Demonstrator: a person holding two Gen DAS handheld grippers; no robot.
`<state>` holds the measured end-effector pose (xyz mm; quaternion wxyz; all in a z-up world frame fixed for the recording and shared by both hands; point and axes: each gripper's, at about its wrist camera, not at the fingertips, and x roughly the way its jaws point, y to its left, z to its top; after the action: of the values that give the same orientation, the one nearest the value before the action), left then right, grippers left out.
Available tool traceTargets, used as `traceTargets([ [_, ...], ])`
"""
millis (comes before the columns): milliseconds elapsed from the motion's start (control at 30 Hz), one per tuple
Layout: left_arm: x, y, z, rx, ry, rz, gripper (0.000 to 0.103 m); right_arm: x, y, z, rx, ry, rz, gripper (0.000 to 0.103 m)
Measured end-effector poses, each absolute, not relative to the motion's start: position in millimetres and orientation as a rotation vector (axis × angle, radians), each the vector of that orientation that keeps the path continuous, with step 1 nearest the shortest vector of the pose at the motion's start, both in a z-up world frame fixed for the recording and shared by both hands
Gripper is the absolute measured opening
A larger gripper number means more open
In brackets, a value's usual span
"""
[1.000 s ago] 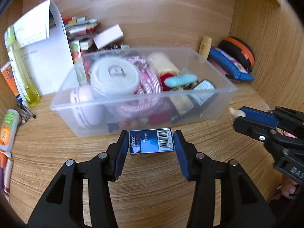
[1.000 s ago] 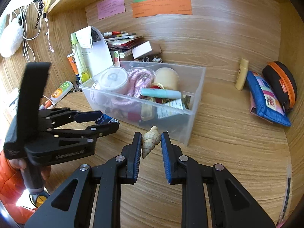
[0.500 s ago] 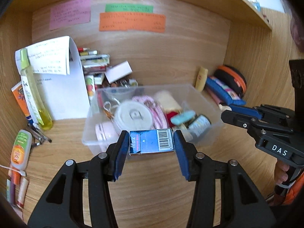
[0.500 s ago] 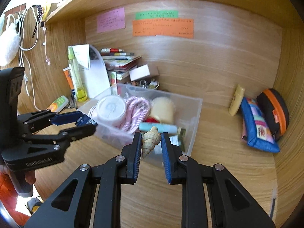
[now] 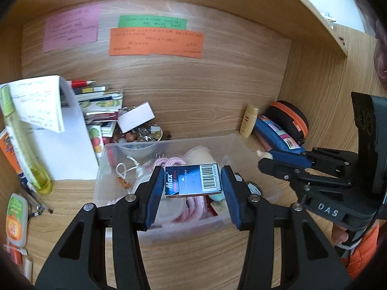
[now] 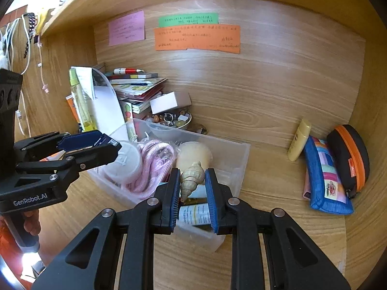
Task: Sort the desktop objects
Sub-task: 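Carry the matchbox and seashell into the box and open both grippers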
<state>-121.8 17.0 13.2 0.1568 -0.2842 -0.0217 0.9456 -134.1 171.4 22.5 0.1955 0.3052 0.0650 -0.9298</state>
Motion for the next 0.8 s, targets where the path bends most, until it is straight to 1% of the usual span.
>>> traceTargets([
  [200,-147,27,5,-0.870,-0.070,2.669,0.047,-157,168,9,0.910,0.182,-2.589,0.019],
  [333,-162,39,-5,-0.908,-0.027,2.653,0.047,-168,167,-2,0.949,0.214,-2.605,0.019],
  [500,-177,45,-18,-0.957,-0.007,2.636,0.047,-171,167,-12,0.958,0.260,-2.608,0.019],
  [633,-186,49,-25,-0.979,0.014,2.631,0.047,-176,168,-19,0.975,0.260,-2.618,0.019],
  [800,-193,53,-32,-0.991,0.041,2.634,0.047,-176,168,-20,0.941,0.287,-2.642,0.019],
])
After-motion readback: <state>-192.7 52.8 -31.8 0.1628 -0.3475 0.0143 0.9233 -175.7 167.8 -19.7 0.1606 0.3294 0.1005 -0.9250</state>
